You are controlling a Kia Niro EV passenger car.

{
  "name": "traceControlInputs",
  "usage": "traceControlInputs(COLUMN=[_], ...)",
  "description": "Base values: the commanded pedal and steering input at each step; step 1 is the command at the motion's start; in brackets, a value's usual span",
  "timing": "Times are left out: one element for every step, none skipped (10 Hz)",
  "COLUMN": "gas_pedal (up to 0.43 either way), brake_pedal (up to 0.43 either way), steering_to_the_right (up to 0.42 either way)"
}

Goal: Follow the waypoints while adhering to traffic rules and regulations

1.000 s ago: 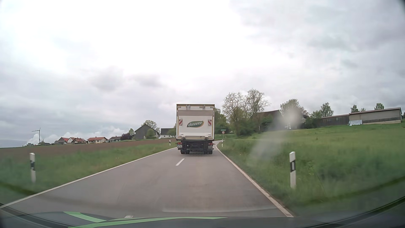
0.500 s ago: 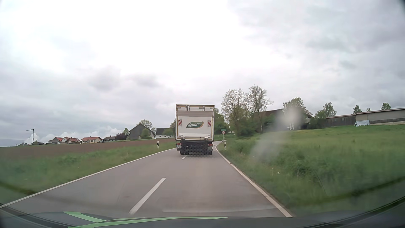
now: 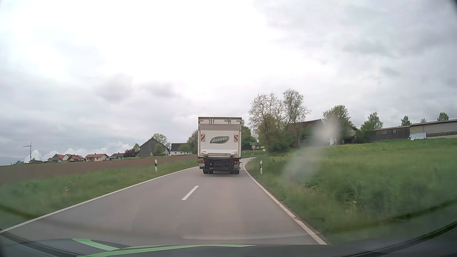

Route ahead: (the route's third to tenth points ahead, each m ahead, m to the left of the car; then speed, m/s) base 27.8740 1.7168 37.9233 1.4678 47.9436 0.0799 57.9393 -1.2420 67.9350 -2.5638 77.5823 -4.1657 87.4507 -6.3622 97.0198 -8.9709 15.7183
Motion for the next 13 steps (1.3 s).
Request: traceControlInputs(gas_pedal=[0.287, 0.287, 0.287, 0.287, 0.280, 0.280, 0.260, 0.228, 0.189, 0.150, 0.118, 0.098, 0.098], brake_pedal=[0.000, 0.000, 0.000, 0.000, 0.000, 0.000, 0.000, 0.000, 0.000, 0.000, 0.000, 0.000, 0.000], steering_to_the_right=[0.006, 0.005, 0.005, 0.006, 0.005, 0.005, 0.005, 0.005, 0.005, 0.006, 0.006, 0.007, 0.009])
